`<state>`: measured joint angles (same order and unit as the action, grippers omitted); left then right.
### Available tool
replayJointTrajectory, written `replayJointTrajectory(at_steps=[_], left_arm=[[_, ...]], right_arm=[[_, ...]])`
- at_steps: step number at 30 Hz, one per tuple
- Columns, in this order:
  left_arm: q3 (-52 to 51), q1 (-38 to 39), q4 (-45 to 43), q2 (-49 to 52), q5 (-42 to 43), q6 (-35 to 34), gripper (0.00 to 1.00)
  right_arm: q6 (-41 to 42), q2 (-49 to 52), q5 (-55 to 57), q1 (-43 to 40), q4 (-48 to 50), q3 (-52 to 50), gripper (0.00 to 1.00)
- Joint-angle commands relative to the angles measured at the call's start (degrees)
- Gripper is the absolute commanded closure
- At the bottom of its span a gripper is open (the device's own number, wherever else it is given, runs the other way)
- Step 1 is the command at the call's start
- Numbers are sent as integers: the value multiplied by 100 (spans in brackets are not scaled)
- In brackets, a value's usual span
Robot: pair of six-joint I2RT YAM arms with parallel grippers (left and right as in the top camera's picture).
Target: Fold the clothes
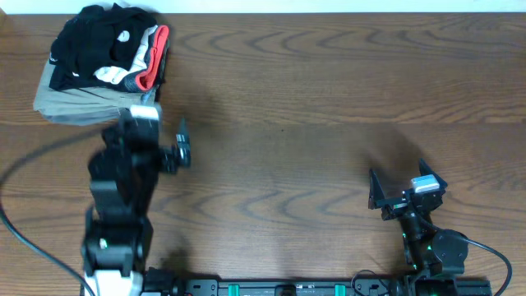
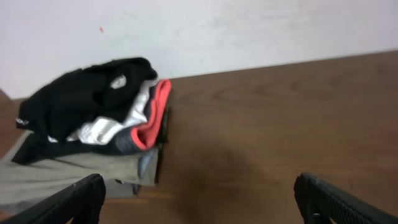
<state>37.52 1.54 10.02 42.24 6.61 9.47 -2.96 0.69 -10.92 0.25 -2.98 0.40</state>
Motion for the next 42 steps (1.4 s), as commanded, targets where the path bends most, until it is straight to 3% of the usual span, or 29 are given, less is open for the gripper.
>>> replayJointTrajectory(at_steps=[1,8,17,42], left_arm=[[-872,-24,-205,-811,352,334,2],[-2391,-63,-553,-2337,350,332,2],[-3366,-197,-645,-3891,348,225,2],[-3720,-197,-671,-4216,326,227,2]], right_arm=[[76,-35,-48,52,-20,-9,1],[76,-35,-48,52,-20,-9,1],[76,-35,-48,52,-22,-9,1],[74,-35,-48,52,-20,-9,1]])
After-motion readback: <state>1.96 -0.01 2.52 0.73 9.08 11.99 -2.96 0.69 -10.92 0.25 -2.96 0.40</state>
